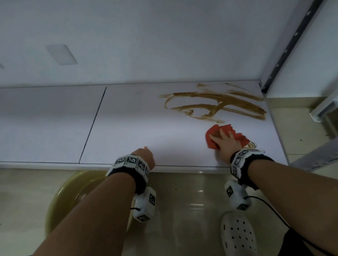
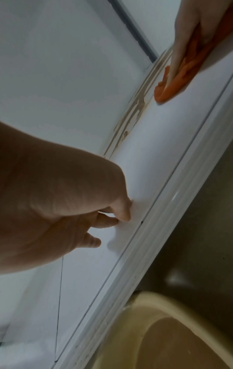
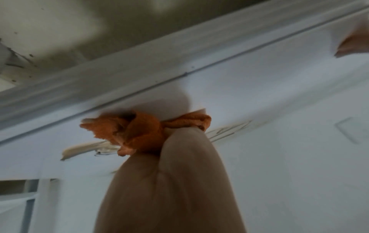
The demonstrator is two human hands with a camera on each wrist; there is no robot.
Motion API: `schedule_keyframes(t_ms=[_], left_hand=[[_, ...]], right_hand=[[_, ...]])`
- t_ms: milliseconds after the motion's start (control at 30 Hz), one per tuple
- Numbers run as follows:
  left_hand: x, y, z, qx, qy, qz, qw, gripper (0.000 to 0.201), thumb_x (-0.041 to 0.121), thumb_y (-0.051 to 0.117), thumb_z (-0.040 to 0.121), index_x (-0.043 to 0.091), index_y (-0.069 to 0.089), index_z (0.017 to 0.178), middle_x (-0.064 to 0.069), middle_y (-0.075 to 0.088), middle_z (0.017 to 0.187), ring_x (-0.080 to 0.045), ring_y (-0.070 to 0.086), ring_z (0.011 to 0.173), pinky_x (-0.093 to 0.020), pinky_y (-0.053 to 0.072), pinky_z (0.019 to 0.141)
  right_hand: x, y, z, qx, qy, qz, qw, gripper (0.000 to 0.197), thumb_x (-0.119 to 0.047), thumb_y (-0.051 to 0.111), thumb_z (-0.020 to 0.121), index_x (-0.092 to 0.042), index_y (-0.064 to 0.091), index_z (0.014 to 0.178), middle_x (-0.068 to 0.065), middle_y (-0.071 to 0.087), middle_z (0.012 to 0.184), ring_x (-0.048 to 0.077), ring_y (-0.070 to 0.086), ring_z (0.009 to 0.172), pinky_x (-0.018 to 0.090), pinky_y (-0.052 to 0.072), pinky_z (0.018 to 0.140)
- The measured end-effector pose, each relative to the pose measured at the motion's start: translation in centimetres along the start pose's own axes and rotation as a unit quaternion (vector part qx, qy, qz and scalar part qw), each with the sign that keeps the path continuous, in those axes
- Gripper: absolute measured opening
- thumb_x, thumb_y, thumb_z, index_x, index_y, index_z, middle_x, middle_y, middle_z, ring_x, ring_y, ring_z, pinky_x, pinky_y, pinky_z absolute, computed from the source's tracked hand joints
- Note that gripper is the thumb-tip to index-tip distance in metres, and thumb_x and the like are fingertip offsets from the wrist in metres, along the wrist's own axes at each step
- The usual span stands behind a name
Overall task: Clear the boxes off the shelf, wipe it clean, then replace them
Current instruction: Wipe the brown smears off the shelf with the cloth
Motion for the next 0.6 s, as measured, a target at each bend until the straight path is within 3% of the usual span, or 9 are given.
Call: schedule_keyframes(t_ms=[100,267,400,500,600], left_hand=[[-0.1,0.1,0.1,0.004,0.003,0.003,1.000,0.056,0.015,0.033,0.098,-0.001,0.017,0.149,-0.016,0.036,0.148,-0.029,0.041,0.133,-0.035,0.040,0.107],[0.1,0.1,0.4,0.023,0.028,0.003,0.999,0.043,0.012,0.035,0.096,0.004,0.046,0.137,-0.014,0.047,0.140,-0.028,0.050,0.125,-0.034,0.044,0.098],[0.0,-0.1,0.5,0.033,0.044,0.000,0.998,0.040,0.012,0.038,0.094,0.008,0.055,0.130,-0.011,0.053,0.133,-0.026,0.054,0.120,-0.032,0.046,0.095],[-0.2,0.0,0.7,0.033,0.049,-0.007,0.998,0.039,0.011,0.038,0.093,0.008,0.057,0.127,-0.011,0.056,0.130,-0.025,0.056,0.117,-0.032,0.047,0.094],[-0.3,0.1,0.8,0.033,0.056,0.000,0.998,0.038,0.011,0.040,0.092,0.007,0.058,0.125,-0.011,0.057,0.128,-0.026,0.057,0.115,-0.033,0.048,0.094]], right_hand=[[-1.4,-0.2,0.9,-0.025,-0.013,-0.007,1.000,0.075,-0.012,0.048,0.093,-0.039,0.006,0.149,0.007,-0.013,0.158,0.038,-0.009,0.144,0.058,0.009,0.114],[-7.1,1.2,0.3,-0.024,-0.179,-0.130,0.975,0.069,-0.004,0.038,0.095,-0.040,0.011,0.148,0.006,-0.008,0.159,0.037,-0.008,0.145,0.058,0.007,0.115],[-7.7,2.0,0.1,-0.020,-0.234,-0.153,0.960,0.066,-0.005,0.039,0.096,-0.041,0.017,0.147,0.003,-0.004,0.159,0.035,-0.004,0.145,0.057,0.008,0.115],[-4.7,2.0,0.3,-0.004,-0.221,-0.116,0.968,0.066,-0.003,0.041,0.095,-0.039,0.021,0.146,0.003,-0.002,0.159,0.033,-0.003,0.146,0.053,0.008,0.116],[-0.9,1.7,0.0,0.040,-0.133,-0.032,0.990,0.070,-0.002,0.043,0.092,-0.039,0.021,0.146,0.005,-0.002,0.159,0.033,-0.003,0.146,0.051,0.004,0.117]])
Point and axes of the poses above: each hand's wrist, its own z-axis towards the middle knuckle, its own y-axis out of the palm, x = y × z, the point moved 1 cm from there along z, towards the middle knuckle
